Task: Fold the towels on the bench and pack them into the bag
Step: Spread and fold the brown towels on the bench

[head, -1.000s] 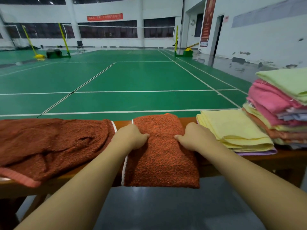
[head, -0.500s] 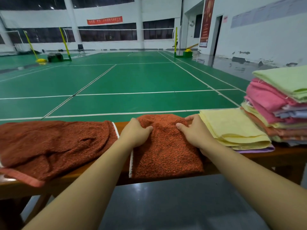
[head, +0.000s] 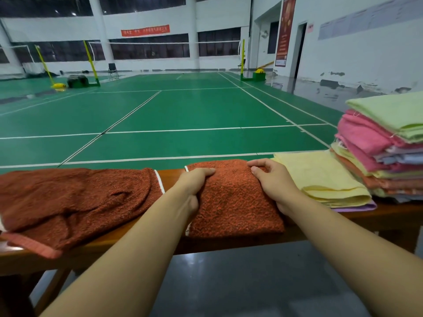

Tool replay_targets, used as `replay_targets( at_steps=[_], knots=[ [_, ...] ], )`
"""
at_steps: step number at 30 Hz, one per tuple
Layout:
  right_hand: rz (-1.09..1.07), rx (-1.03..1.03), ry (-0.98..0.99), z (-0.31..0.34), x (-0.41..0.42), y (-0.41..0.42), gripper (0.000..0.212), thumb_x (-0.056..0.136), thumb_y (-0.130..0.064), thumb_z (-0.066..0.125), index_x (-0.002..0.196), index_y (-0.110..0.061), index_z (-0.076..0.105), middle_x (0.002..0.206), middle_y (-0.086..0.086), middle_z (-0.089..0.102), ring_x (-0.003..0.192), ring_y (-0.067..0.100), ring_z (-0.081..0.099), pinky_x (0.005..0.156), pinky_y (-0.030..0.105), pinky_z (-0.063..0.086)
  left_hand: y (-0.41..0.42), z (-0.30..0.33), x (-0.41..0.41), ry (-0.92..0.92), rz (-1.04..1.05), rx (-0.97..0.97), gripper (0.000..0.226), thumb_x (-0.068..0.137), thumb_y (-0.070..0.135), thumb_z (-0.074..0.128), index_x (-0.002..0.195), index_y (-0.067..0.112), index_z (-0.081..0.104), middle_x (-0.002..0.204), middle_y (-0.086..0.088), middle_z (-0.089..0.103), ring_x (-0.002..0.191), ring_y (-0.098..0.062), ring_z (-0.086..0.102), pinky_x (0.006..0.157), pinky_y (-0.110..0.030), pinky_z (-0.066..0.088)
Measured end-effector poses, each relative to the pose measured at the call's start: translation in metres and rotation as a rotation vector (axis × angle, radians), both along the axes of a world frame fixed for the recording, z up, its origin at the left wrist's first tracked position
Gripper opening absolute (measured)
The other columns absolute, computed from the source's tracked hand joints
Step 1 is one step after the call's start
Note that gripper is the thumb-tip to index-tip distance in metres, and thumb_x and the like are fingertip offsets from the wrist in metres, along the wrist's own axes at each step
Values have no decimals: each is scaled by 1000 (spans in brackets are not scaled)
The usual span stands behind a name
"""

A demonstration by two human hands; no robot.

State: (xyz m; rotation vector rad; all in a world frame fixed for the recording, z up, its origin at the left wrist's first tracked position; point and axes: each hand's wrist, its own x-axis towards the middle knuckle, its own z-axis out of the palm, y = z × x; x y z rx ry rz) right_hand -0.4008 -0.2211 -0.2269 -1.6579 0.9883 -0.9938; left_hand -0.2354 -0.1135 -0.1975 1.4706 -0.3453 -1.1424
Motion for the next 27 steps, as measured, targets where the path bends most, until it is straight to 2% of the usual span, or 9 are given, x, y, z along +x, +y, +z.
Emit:
replay_targets(
  at_steps=[5, 8, 10, 14, 16, 19, 21, 24, 27],
  knots=[
    [-16, -86, -8, 0, 1, 2, 14, 94, -15, 68, 104, -24, 72, 100, -3, 72, 96, 14, 67, 89, 31, 53, -5, -13, 4, -164, 241, -130, 70, 75, 28, 83, 133, 10, 48, 112, -13, 70, 94, -31, 71, 82, -46, 60],
    [-20, -128, -66, 4, 0, 7, 20, 91, -16, 74, 108, -25, 70, 96, -3, 74, 89, 5, 70, 82, 24, 54, -1, -17, 4, -450, 338, -137, 82, 72, 46, 79, 140, 32, 34, 126, -3, 60, 114, -26, 61, 108, -52, 42],
    [-28, -195, -115, 12, -1, 13, 21, 89, -18, 77, 108, -25, 72, 95, -7, 75, 87, -5, 69, 81, 15, 54, 4, -11, 6, -762, 356, -124, 72, 78, 53, 74, 139, 41, 38, 128, 2, 58, 126, -21, 53, 115, -53, 28],
    [-50, -350, -291, 40, -5, 29, 24, 87, -20, 80, 111, -19, 75, 99, -10, 76, 91, 2, 72, 84, 18, 55, 19, 28, 7, -1229, 409, -275, 32, 88, 48, 70, 118, 44, 59, 107, 17, 58, 124, -8, 49, 115, -55, 20],
    [-66, -427, -350, 54, -7, 37, 25, 87, -20, 79, 112, -18, 75, 102, -9, 76, 94, 4, 72, 87, 21, 56, 27, 47, 13, -1154, 333, -561, 23, 89, 40, 73, 110, 36, 65, 102, 18, 66, 110, -4, 61, 111, -52, 38],
    [-46, -475, -423, 65, -8, 46, 29, 91, -20, 75, 120, -19, 70, 111, -6, 74, 104, 7, 70, 94, 26, 55, 37, 66, 13, -1023, 263, -762, 23, 93, 23, 73, 115, 18, 68, 97, 9, 68, 88, -3, 65, 87, -28, 55],
    [-44, -560, -371, 67, -7, 52, 35, 95, -21, 70, 129, -23, 62, 123, -11, 66, 114, 1, 63, 100, 22, 50, 40, 70, 11, -1065, 248, -754, 22, 95, 22, 70, 117, 20, 67, 95, 8, 67, 83, -3, 63, 81, -22, 52],
    [-18, -609, -305, 66, -5, 55, 45, 96, -20, 68, 137, -28, 51, 133, -13, 56, 122, -6, 52, 103, 15, 42, 33, 64, 16, -1094, 194, -666, 23, 97, 30, 67, 119, 32, 64, 103, 5, 68, 94, -14, 65, 90, -33, 53],
    [-15, -444, -134, 53, 2, 38, 53, 92, -24, 74, 139, -29, 50, 135, -11, 55, 123, 0, 53, 105, 16, 41, 16, 42, 31, -964, 146, -443, 28, 94, 33, 69, 121, 32, 63, 105, 1, 69, 94, -17, 67, 94, -38, 54]
  ],
)
